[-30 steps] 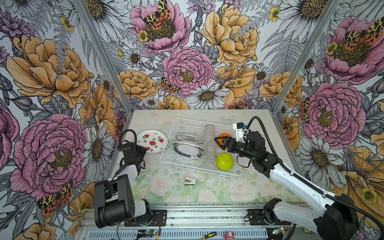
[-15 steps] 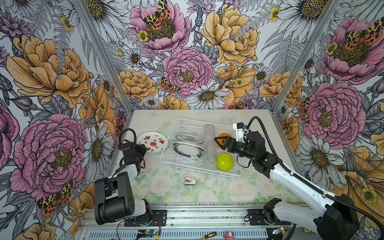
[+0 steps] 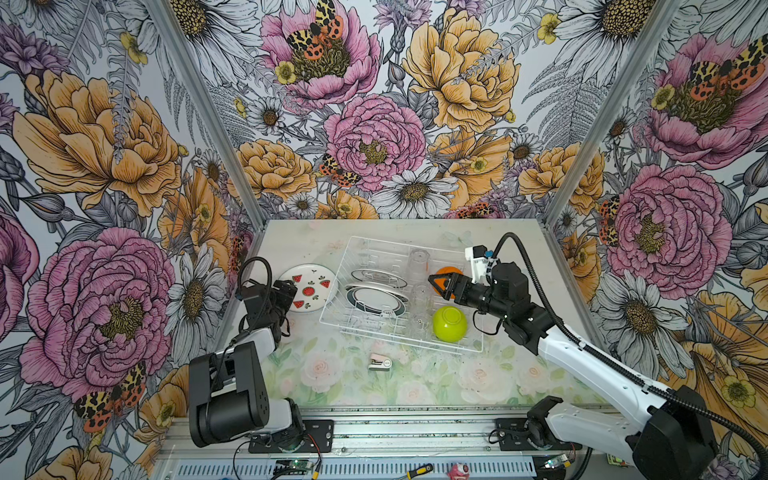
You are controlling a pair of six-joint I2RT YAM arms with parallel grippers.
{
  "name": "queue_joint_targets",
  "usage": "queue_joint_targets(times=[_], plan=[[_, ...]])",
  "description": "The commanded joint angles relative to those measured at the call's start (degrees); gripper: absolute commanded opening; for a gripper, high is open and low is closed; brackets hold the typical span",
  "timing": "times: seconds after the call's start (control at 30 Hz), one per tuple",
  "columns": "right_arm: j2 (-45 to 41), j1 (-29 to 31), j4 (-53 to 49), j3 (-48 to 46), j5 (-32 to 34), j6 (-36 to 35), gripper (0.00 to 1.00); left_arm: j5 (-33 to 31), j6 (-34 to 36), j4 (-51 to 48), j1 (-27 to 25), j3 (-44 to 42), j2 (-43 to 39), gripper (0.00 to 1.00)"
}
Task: Unload the mixed dishes from the dish rack
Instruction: 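Lower the watermelon plate flat onto the table and open the left gripper, then raise the left gripper off the plate while the right gripper reaches into the rack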
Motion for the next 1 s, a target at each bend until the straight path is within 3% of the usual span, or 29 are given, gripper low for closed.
queue_joint_targets(times=[0.0, 0.47, 0.77, 0.97], plan=[[0.09, -0.35, 0.41, -0.16, 0.82, 0.19, 0.81, -0.29, 0.8, 1.0, 0.43, 1.31, -0.92, 0.99], [0.18, -0.41, 0.41, -0.96, 1.16, -0.49, 0.81, -0.12, 1.7, -1.69, -0.5, 0.68, -3.72, 0.99], [0.7, -0.38, 0.65, -1.31, 1.05, -0.67, 0.81, -0.74, 2.63, -4.25, -4.4, -2.07, -9.6, 0.99], [1.18, -0.18, 0.85, -1.4, 0.52, -0.68, 0.81, -4.59, 3.65, -9.14, -8.98, -4.41, -17.64, 0.99]])
